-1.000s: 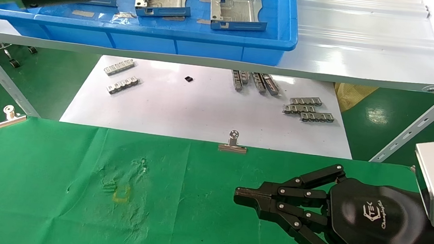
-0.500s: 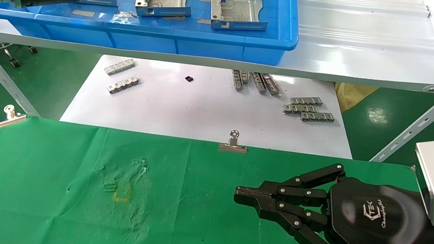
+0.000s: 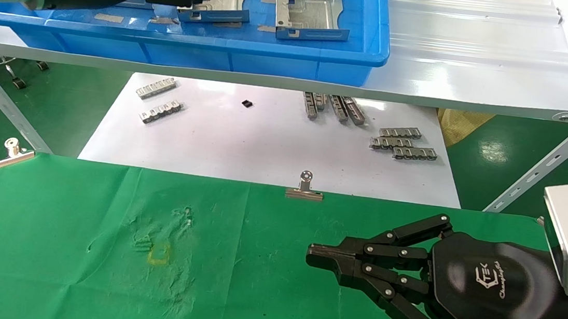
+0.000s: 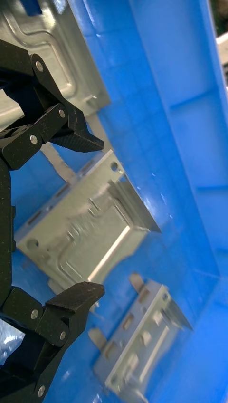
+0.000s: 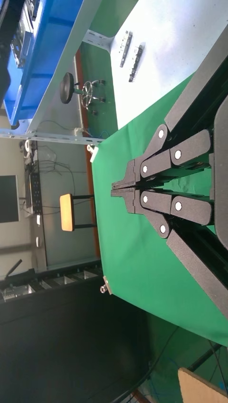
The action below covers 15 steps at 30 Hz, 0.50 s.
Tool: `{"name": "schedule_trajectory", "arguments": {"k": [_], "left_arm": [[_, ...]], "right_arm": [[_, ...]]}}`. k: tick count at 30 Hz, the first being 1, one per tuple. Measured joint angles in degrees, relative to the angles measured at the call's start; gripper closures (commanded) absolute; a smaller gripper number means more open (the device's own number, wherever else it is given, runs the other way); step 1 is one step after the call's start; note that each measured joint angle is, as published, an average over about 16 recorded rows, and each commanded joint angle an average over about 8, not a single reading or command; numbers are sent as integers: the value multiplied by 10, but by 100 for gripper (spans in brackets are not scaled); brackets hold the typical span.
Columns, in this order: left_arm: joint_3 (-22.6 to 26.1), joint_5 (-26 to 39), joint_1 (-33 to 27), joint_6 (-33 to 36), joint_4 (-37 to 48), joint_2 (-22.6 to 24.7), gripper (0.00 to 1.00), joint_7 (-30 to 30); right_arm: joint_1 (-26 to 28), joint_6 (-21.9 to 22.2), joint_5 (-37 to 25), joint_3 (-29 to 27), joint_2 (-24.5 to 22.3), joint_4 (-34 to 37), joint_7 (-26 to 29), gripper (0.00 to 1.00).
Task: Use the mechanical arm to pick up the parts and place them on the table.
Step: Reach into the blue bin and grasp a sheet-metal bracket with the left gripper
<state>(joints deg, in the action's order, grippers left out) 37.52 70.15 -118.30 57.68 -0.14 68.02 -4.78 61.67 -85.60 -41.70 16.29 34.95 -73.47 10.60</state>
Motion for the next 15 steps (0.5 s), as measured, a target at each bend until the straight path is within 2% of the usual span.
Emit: {"name": "schedule_trajectory", "arguments": {"k": [2, 3, 10, 11, 15], "left_arm": [[2, 3, -1, -11, 4, 5, 100, -5], [3, 4, -1, -16, 5, 7, 100, -7], [3, 5, 1, -44, 11, 17, 100, -21], [3, 4, 2, -47, 11, 18, 100, -23], [1, 1, 5, -56, 10, 21, 100, -27]], "right_arm": [[0, 0, 0, 0, 0, 0, 0, 100], [0, 0, 0, 0, 0, 0, 0, 94], [0, 0, 0, 0, 0, 0, 0, 8], [0, 0, 0, 0, 0, 0, 0, 1], [0, 0, 0, 1, 0, 0, 0, 0]]}}
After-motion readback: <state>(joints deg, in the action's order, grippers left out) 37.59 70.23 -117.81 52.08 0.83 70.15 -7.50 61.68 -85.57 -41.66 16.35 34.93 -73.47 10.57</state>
